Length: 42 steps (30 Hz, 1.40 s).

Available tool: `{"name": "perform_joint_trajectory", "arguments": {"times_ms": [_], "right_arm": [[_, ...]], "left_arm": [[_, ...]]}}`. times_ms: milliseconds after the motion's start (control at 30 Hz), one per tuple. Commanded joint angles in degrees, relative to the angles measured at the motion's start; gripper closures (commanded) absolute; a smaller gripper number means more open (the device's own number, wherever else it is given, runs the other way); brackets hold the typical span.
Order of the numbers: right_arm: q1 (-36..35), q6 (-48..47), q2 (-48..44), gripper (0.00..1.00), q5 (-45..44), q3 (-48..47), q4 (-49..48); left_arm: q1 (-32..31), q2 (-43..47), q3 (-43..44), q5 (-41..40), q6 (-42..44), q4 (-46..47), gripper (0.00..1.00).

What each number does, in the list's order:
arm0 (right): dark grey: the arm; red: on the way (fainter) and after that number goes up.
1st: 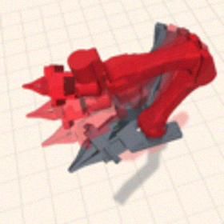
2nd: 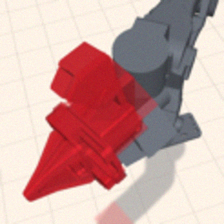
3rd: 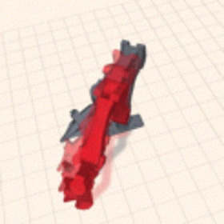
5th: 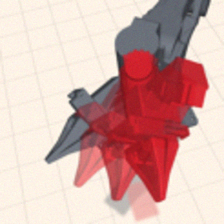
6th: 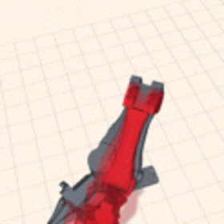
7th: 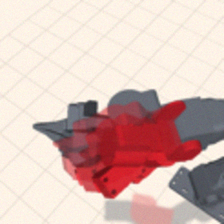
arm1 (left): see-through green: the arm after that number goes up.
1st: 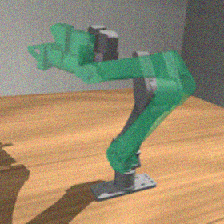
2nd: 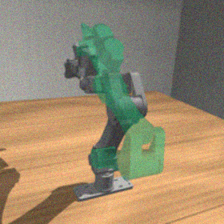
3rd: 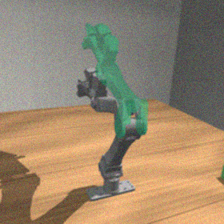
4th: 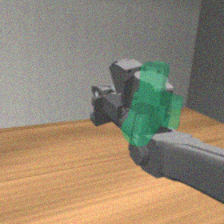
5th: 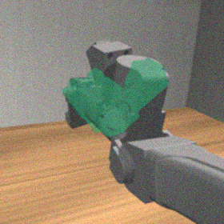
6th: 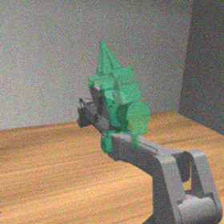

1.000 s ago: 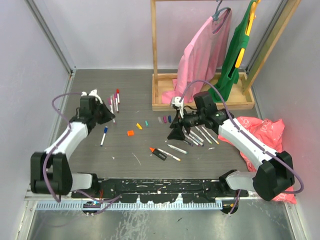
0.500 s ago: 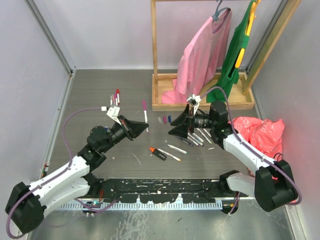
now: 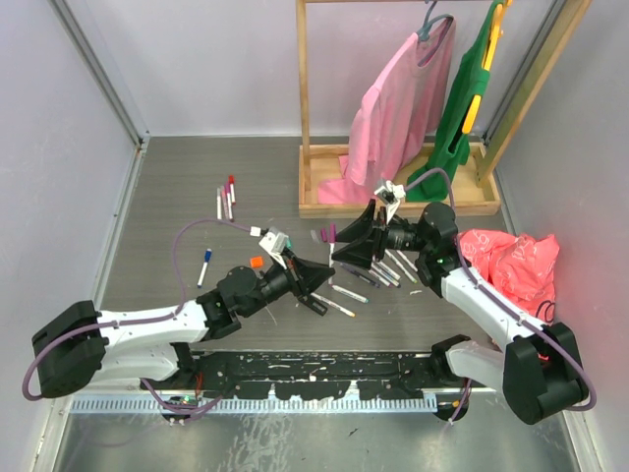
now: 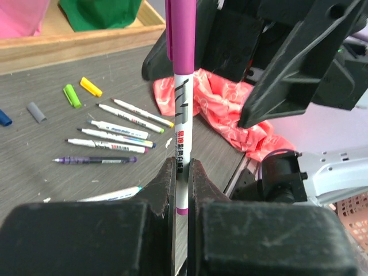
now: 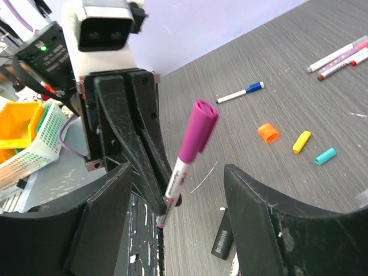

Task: Open the pen caps
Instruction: Pick up the pen from the center of the board.

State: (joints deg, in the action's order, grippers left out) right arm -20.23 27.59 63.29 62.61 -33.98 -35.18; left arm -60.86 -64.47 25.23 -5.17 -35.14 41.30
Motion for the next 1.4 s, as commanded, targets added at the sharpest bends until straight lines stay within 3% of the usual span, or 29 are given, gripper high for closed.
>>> {"name": "perform_joint_trajectory", "arguments": {"times_ms": [0,500,767,933,1267,1367], "right_arm": [[0.1,-2.1,-0.88,0.31,-3.08,-2.23,3.67],[-1.02,1.76,0.31,0.43,-3.14,-0.9,1.21],[-3.09,-2.61,1.67,0.7,-4.01,-1.82,6.11],[-3.37,-4.87,1.77,0.97,-3.3,-3.68,9.6],[-2.37,-8.42,1.1,0.99,-1.95,-6.12,15.22],[-2.28,-12.57,2.01,0.99,0.37,-8.13,19.98]], "left_arm": [[-1.11,0.63,1.51,-5.2,1.04,9.32,1.0],[-1.98,-2.77,2.75,-5.56,-0.39,11.72,1.0],[-2.25,-4.79,3.27,-5.44,-1.67,13.31,1.0],[-2.25,-3.69,2.52,-5.73,-1.15,13.43,1.0],[-1.64,4.88,-4.06,-3.11,4.45,13.6,0.3],[1.74,8.91,-3.69,1.09,3.89,8.85,0.07]]}}
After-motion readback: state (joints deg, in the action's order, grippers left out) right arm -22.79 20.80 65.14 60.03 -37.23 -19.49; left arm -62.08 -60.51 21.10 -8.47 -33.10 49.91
